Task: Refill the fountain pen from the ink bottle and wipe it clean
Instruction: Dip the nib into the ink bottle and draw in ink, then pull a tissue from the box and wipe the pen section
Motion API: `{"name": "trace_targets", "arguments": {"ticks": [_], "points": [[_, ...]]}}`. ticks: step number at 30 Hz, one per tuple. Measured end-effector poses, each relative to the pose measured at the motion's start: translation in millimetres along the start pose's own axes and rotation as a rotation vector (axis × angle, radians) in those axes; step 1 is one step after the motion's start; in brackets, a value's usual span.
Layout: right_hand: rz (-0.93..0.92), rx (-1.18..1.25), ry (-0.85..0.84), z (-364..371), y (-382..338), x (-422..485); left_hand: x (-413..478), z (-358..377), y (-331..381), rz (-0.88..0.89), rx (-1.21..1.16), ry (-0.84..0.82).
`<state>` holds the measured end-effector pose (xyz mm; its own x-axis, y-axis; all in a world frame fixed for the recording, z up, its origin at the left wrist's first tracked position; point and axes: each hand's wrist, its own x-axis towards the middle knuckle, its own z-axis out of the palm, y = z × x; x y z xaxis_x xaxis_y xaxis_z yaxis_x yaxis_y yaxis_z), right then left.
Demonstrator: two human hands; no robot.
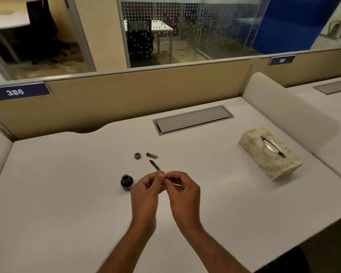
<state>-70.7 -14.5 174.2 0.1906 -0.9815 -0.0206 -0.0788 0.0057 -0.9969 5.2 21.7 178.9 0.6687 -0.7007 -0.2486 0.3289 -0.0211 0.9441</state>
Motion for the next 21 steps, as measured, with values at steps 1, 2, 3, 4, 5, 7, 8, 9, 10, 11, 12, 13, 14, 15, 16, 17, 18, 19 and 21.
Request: {"name": "trace_targets", "arguments": {"ticks": [1,2,3,4,5,7,8,9,10,11,12,13,14,15,16,17,18,19,21], "points": [[-0.002,0.001,0.008,-4,-1,0,-2,3,-1,-0.003,0.000,-0.014],[-0.003,0.000,0.013,-9,-1,1,-3,7,-1,-0.008,-0.002,-0.027],[-0.007,-0.002,0.018,-14,-2,1,-5,11,-2,-0.013,-0.005,-0.036],[-0.013,-0.005,0.022,-19,-2,2,-8,16,-3,-0.019,-0.007,-0.042],[-0.021,-0.007,0.025,-25,-2,3,-10,20,-4,-0.023,-0.009,-0.045],[-0.040,-0.003,0.024,-36,-1,6,-14,31,-6,-0.024,-0.012,-0.040],[-0.048,0.001,0.018,-42,-1,9,-15,38,-6,-0.022,-0.012,-0.035],[-0.052,0.004,0.009,-49,0,12,-17,45,-7,-0.020,-0.013,-0.025],[-0.053,0.008,-0.002,-56,0,16,-18,52,-8,-0.018,-0.013,-0.012],[-0.055,0.013,-0.013,-63,1,20,-19,60,-9,-0.016,-0.012,0.002],[-0.058,0.019,-0.023,-71,2,25,-21,69,-11,-0.013,-0.009,0.015],[-0.063,0.023,-0.035,-80,3,30,-22,79,-13,-0.011,-0.006,0.028],[-0.070,0.024,-0.051,-90,4,35,-25,89,-15,-0.009,-0.003,0.042],[-0.079,0.024,-0.070,-101,5,41,-27,101,-17,-0.009,-0.003,0.056],[-0.088,0.025,-0.091,-113,6,46,-30,112,-20,-0.010,-0.004,0.069],[-0.097,0.027,-0.113,-125,7,52,-32,125,-23,-0.012,-0.005,0.081],[-0.108,0.029,-0.136,-138,7,58,-36,137,-26,-0.014,-0.005,0.090],[-0.125,0.027,-0.162,-152,7,63,-38,150,-29,-0.015,-0.007,0.095],[-0.159,0.008,-0.218,-178,8,75,-44,175,-34,-0.021,-0.023,0.104]]}}
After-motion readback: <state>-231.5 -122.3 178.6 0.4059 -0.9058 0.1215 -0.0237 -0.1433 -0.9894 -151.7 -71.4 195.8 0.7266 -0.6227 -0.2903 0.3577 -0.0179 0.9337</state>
